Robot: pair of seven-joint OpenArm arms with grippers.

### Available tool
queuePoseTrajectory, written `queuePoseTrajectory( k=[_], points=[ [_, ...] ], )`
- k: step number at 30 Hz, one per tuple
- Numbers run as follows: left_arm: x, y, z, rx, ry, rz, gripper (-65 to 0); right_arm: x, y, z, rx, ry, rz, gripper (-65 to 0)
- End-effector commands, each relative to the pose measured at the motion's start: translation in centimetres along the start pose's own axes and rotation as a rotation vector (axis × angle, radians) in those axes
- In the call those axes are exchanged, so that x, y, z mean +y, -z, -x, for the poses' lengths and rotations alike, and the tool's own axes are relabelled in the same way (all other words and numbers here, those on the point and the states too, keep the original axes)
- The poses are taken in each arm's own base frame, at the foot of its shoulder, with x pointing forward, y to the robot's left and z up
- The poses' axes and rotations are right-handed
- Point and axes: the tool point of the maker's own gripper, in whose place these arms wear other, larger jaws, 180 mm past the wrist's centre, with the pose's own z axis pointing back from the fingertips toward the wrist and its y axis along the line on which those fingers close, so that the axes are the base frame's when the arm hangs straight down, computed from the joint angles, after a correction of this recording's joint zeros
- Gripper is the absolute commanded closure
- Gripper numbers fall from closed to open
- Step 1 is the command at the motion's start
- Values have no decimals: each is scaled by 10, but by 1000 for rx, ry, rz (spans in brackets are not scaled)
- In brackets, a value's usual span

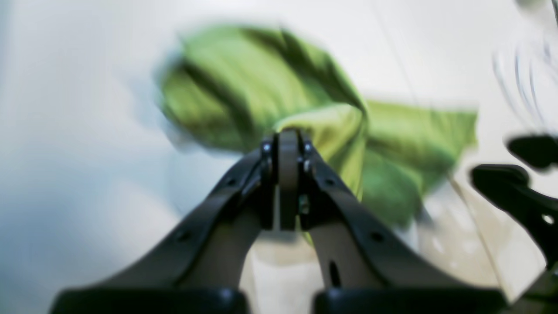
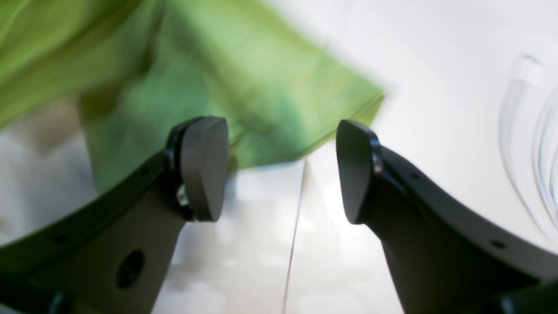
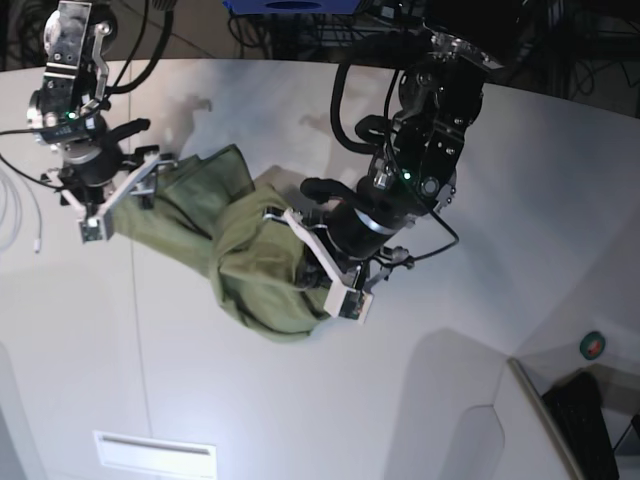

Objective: Layout the t-shirt on the table in an organized manner, then fold the t-shirt properly
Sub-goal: 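Lower both grippers onto the crumpled green t-shirt and grasp its edges, then pull the grippers apart to stretch the t-shirt lengthwise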

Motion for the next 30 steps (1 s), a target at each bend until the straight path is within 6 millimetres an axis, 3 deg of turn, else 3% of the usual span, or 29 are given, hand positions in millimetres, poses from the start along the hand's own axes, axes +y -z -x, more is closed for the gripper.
queuePoseTrajectory(
  k=[1,5,9,14,17,21,25,27,30],
  points=[
    [-8,0,-17,-48,-3,21,0,-14,-6,-16,-34,36,29,-374],
    [-10,0,-23,-64,-6,25,0,-28,-8,-8,61,207,5,-374],
    [-1,-4,-29,-83,-10,4,0,-16,-2,2,93,319,-90,-374],
    [42,-21,-57,-170,-61,-99,0,-8,9,22,156,352,-117,-372],
    [65,-32,-71,-215,-84,-154,0,-17,4,10,127,302,-100,-372],
    [97,-49,-88,-278,-119,-234,0,7,-4,-8,119,67,-163,-368],
    [142,-69,-89,-310,-174,-348,0,44,-5,-14,118,-63,-248,-365],
    [169,-83,-84,-314,-201,-417,0,56,-3,-14,124,-84,-278,-314],
    [208,-105,-67,-223,-190,-508,0,77,7,-15,144,-128,-329,-113]
  ],
)
